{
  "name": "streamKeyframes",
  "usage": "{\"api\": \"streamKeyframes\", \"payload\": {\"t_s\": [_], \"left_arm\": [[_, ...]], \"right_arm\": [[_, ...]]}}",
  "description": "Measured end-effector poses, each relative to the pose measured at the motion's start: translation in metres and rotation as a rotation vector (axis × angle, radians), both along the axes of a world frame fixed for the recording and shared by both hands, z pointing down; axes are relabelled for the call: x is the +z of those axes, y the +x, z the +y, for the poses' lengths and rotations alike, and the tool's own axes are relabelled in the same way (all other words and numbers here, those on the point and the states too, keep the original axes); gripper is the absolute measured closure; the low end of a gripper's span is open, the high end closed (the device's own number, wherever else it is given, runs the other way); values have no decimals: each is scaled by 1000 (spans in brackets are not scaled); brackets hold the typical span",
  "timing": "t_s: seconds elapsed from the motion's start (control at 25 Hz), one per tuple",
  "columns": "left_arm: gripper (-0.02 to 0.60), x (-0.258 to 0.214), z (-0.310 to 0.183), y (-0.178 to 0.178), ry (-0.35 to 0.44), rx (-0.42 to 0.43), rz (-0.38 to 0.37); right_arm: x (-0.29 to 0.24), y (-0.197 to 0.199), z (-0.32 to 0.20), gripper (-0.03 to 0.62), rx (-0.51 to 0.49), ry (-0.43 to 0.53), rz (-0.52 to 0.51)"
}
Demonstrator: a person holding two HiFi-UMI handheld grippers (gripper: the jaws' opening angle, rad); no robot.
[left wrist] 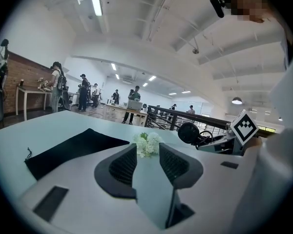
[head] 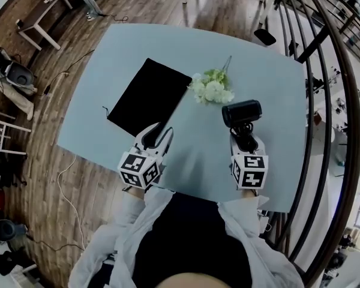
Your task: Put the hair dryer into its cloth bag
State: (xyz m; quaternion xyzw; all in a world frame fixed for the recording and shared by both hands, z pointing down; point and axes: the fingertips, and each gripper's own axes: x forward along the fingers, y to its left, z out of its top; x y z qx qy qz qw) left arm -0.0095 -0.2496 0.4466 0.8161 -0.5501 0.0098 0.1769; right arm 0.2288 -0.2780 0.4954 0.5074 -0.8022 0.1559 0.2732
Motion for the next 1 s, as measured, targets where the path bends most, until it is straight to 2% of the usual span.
{"api": "streamKeyframes", "payload": {"t_s": [0.44, 0.72, 1.0], "left_arm": [[425, -9, -11, -68, -14, 50, 29], [425, -6, -19, -138, -12, 101, 4], [425, 6, -18, -188, -24, 185, -11]], "right_arm": [[-9, -73, 8, 401, 40, -31, -18], [-4, -130, 19, 401, 93, -42, -14], [1, -187, 38, 401, 132, -58, -13]]}}
